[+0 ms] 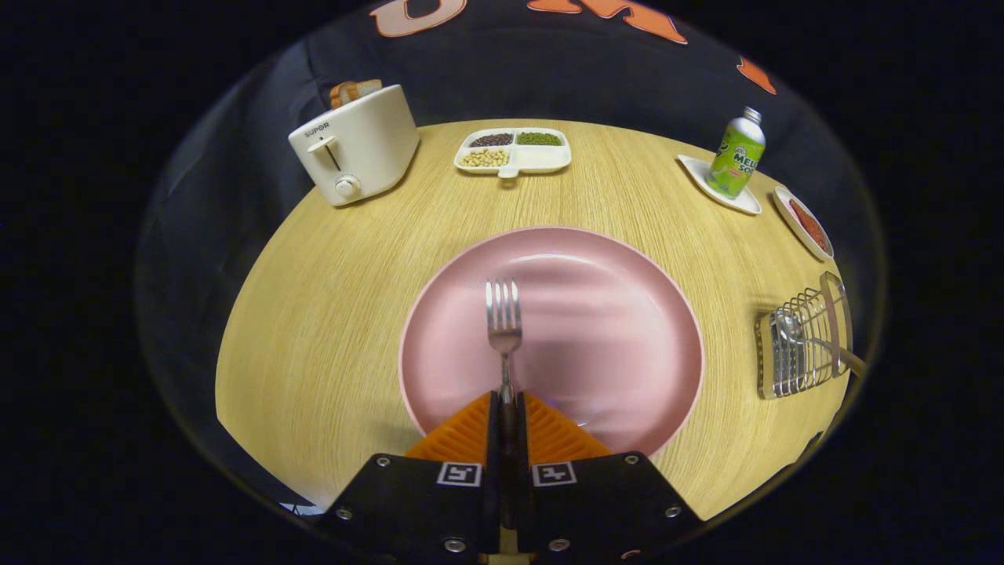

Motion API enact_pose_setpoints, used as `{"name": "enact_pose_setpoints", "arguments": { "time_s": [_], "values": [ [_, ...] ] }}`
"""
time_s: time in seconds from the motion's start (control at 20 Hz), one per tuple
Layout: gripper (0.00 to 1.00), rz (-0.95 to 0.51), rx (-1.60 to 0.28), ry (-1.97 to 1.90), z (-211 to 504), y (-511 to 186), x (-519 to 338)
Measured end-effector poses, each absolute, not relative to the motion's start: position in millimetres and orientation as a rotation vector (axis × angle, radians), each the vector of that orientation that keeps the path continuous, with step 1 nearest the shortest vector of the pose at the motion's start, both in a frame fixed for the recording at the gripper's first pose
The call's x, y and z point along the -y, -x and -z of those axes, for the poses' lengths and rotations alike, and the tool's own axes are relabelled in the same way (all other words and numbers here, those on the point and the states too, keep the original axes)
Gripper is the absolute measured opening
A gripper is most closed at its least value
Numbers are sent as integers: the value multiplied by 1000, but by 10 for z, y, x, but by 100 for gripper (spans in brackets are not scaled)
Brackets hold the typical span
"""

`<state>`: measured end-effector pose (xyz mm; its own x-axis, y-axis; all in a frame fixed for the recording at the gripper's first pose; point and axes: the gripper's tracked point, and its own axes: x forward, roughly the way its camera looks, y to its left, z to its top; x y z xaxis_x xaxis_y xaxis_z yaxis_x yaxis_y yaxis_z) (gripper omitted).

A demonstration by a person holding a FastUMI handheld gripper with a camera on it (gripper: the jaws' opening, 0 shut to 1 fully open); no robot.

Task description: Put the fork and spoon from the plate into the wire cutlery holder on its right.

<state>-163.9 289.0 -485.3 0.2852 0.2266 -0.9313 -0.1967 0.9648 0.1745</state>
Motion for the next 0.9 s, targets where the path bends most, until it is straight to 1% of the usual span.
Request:
{"name": "enact_pose_setpoints", "arguments": {
  "time_s": [0.15,0.4,0.7,0.9],
  "values": [
    [5,-293,-1207,-52,4745,1574,-2902],
    [5,-237,-1124,-118,4370,1347,-2652],
    [5,-170,-984,-167,3690,1015,-2064],
    [5,-112,-937,-180,3424,922,-1554]
  ]
}}
